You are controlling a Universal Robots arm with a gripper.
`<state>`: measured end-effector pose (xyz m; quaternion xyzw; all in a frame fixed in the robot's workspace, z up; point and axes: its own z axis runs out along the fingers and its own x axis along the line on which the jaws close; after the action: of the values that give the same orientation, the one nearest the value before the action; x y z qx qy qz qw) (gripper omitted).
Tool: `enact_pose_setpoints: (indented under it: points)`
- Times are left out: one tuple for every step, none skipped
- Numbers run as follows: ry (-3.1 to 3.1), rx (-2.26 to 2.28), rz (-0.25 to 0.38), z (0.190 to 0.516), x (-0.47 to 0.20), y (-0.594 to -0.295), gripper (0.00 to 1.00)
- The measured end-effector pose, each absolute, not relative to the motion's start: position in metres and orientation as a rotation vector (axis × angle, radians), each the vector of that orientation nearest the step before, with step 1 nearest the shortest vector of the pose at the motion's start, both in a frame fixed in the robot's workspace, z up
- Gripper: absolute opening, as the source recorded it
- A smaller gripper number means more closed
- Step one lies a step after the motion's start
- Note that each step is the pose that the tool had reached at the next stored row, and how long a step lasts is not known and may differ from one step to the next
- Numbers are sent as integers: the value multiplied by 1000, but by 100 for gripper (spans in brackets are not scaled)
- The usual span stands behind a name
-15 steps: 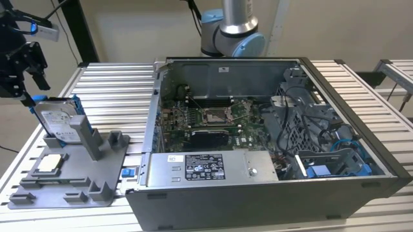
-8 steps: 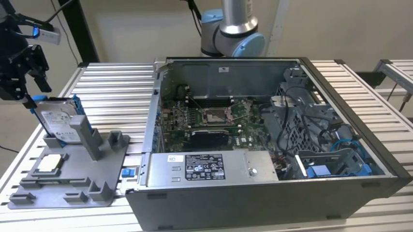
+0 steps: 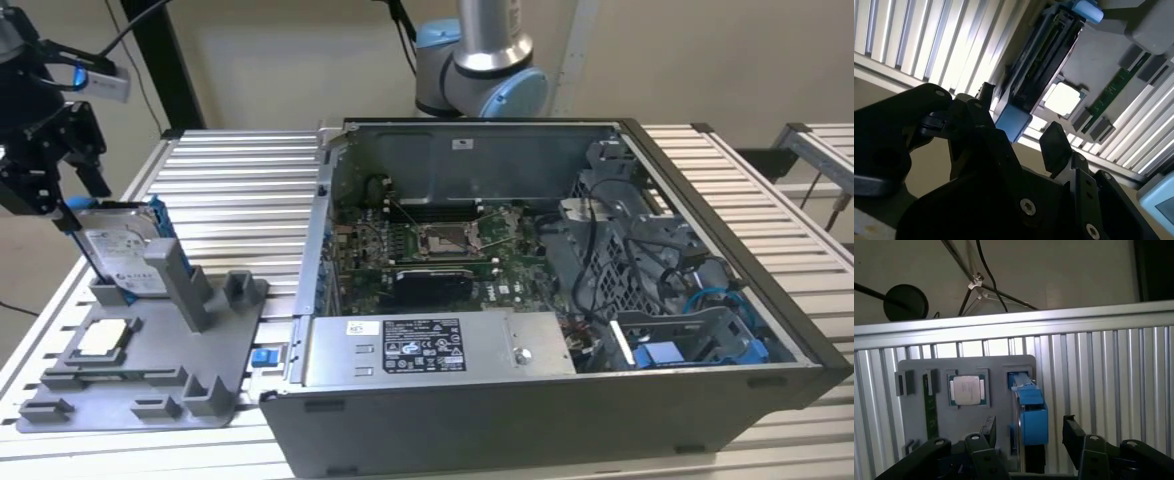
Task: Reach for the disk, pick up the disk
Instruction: 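Pick up the disk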
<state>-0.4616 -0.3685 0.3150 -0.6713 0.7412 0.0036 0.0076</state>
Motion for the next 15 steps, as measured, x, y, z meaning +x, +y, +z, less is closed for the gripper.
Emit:
enact_pose_setpoints:
  points:
    - [2318,-2098,11,314,-462,-368,100]
    - [2319,-2096,11,312,-462,-368,100]
    - [2320,-2096,11,311,-462,-368,100]
    - [2321,-2094,11,310,-462,-367,100]
    - [2322,-2093,11,308,-462,-367,100]
    - [2323,-2093,11,307,-462,-367,100]
    - [2324,-2092,11,305,-461,-367,100]
    - [2324,-2091,11,304,-461,-367,100]
    - [2325,-2090,11,302,-461,-367,100]
    - [2326,-2089,11,300,-461,-367,100]
    - [2327,-2089,11,299,-461,-367,100]
    - [2327,-2088,11,297,-461,-367,100]
    - [2328,-2087,11,296,-461,-367,100]
    - [2329,-2086,11,294,-461,-367,100]
    - [2329,-2085,11,293,-461,-367,100]
